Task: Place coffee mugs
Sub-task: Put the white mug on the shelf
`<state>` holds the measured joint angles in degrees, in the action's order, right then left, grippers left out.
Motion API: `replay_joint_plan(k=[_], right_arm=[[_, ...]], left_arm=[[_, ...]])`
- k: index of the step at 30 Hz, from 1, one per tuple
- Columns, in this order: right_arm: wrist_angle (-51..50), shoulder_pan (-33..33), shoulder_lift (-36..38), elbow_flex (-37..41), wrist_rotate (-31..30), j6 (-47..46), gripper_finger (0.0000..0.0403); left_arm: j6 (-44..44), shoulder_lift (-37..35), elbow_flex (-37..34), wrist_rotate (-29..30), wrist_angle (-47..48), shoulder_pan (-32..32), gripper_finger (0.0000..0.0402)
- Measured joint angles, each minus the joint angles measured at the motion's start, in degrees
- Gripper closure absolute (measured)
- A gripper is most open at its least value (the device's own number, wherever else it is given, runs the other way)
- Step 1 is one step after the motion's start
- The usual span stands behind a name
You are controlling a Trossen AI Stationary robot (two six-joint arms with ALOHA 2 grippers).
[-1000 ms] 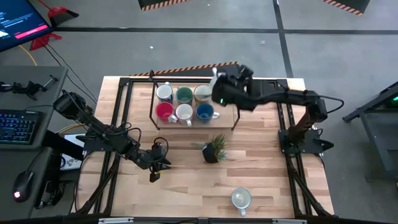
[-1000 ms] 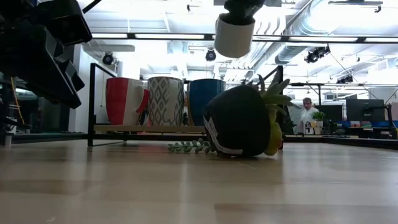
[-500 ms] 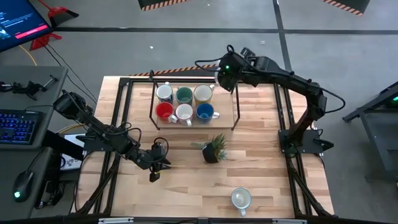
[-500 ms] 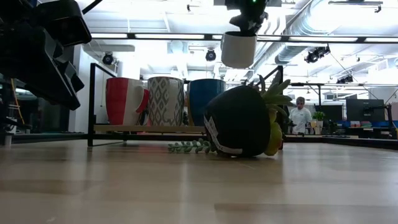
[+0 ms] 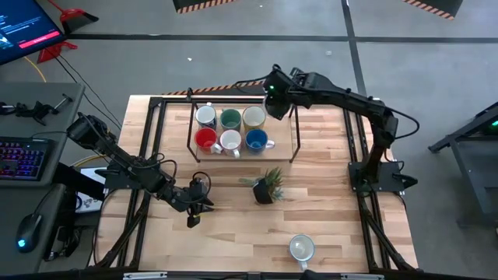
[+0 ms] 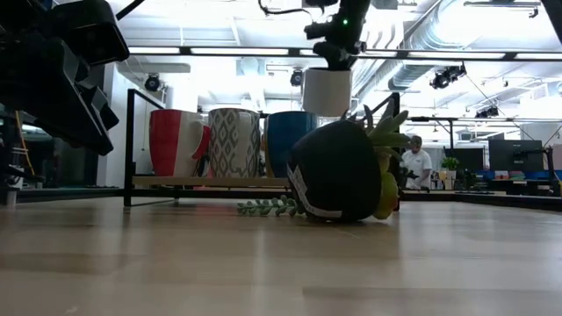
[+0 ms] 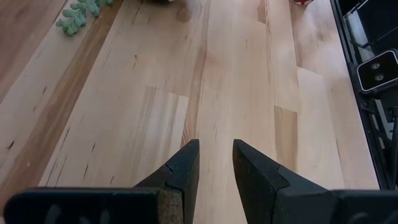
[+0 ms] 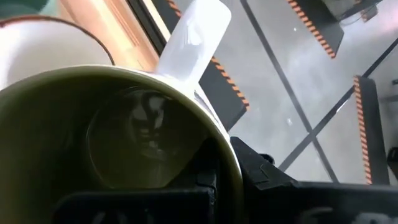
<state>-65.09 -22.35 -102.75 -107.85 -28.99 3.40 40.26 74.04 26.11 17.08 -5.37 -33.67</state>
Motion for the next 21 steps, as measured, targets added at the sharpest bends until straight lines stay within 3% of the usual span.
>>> replay_joint_plan(k=[21], right_arm=[[-6.76, -0.50, -2.95, 0.02, 0.56, -9.90, 0.0403]], left_arm=[[-3.94, 0.00, 0.00, -0.46, -0.02, 0.01, 0.0314]])
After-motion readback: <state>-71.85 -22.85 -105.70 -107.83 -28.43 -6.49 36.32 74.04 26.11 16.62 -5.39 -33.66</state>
